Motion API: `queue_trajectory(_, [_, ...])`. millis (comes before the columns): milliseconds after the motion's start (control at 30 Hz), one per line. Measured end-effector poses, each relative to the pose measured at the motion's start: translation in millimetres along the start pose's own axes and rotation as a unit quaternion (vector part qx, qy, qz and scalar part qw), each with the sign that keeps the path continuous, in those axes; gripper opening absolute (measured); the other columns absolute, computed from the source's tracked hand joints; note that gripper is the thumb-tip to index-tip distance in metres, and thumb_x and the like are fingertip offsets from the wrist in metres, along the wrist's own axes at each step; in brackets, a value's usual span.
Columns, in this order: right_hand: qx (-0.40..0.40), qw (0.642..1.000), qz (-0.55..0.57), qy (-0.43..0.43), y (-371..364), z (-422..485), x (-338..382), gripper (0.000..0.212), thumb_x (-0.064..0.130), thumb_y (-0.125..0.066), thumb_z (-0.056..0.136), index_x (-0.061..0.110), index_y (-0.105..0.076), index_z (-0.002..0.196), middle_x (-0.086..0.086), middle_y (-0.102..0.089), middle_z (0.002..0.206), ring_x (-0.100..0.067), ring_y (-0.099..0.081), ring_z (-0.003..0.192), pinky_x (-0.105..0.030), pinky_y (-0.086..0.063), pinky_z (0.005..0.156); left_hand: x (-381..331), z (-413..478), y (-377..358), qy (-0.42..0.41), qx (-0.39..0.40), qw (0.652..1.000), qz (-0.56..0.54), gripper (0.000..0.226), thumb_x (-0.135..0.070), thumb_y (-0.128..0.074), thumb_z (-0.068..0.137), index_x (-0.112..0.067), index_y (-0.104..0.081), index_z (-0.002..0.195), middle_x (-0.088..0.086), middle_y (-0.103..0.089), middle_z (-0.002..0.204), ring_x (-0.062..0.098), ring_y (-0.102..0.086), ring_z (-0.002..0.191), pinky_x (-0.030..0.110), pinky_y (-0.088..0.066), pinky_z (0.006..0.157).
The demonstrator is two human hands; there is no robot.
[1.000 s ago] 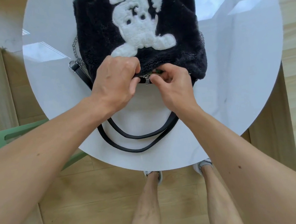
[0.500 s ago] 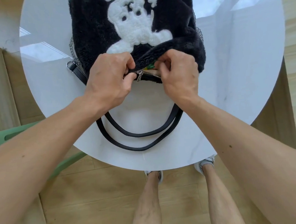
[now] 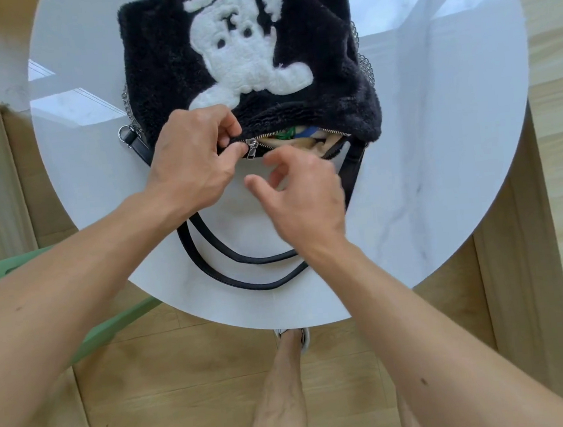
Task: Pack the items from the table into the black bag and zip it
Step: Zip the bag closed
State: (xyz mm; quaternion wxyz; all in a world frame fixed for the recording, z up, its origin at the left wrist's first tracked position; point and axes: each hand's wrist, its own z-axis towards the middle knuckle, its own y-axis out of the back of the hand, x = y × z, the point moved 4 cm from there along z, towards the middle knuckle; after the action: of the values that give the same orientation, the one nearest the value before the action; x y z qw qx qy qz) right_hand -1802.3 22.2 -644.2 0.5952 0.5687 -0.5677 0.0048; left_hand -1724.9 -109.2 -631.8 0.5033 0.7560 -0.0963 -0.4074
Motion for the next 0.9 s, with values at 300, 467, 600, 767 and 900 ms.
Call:
queue_trajectory(300, [-0.054,0.997,0.007,-0.054,-23,16,14,0.023,0.036,-0.055,0.089,0.021,-0.053,0.071,0.004,-0.060,0.067,-0.028,-0.057,0.066,-0.036,-0.040,0.058,-2,5,6,0.002,0.012,1.000,-0.011,0.009,-0.021,-0.075,0.081,-0.015,-0.070,0.086,-0.003,-0.061,0.069,0.003,-0.045,0.052,0.010,-0.032,0.056])
queue_trajectory(467, [-0.049,0.998,-0.042,0.007,-6,10,3,0.025,0.032,-0.046,0.088,0.017,-0.040,0.069,0.006,-0.032,0.054,-0.030,-0.042,0.058,-0.034,-0.027,0.054,1,5,8,0.006,0.031,1.000,-0.002,0.008,-0.021,-0.076,0.081,-0.018,-0.068,0.083,-0.005,-0.060,0.068,0.003,-0.046,0.053,0.009,-0.032,0.055])
queue_trajectory(600, [-0.097,0.991,-0.083,-0.033,27,12,-48,0.022,0.030,-0.045,0.087,0.012,-0.043,0.075,-0.002,-0.043,0.059,-0.033,-0.046,0.060,-0.036,-0.032,0.052,10,2,11,0.011,0.034,0.999,0.026,0.009,-0.020,-0.076,0.081,-0.016,-0.069,0.085,0.000,-0.062,0.071,0.002,-0.048,0.056,0.025,-0.038,0.060])
queue_trajectory(767, [-0.120,0.989,-0.089,-0.014,50,4,-80,0.020,0.025,-0.052,0.088,0.012,-0.048,0.074,-0.006,-0.052,0.060,-0.030,-0.049,0.055,-0.039,-0.041,0.052,8,-4,2,-0.010,0.038,0.996,0.075,0.010,-0.020,-0.074,0.083,-0.015,-0.067,0.089,-0.001,-0.061,0.072,0.017,-0.051,0.060,0.029,-0.039,0.066])
queue_trajectory(900, [-0.117,0.991,-0.057,0.021,46,-4,-80,0.020,0.027,-0.057,0.091,0.015,-0.052,0.076,0.001,-0.060,0.067,-0.026,-0.056,0.056,-0.041,-0.047,0.056,1,-3,-2,-0.020,0.062,0.992,0.104,0.013,-0.019,-0.076,0.081,-0.017,-0.064,0.087,-0.002,-0.058,0.070,0.023,-0.054,0.067,0.031,-0.038,0.069])
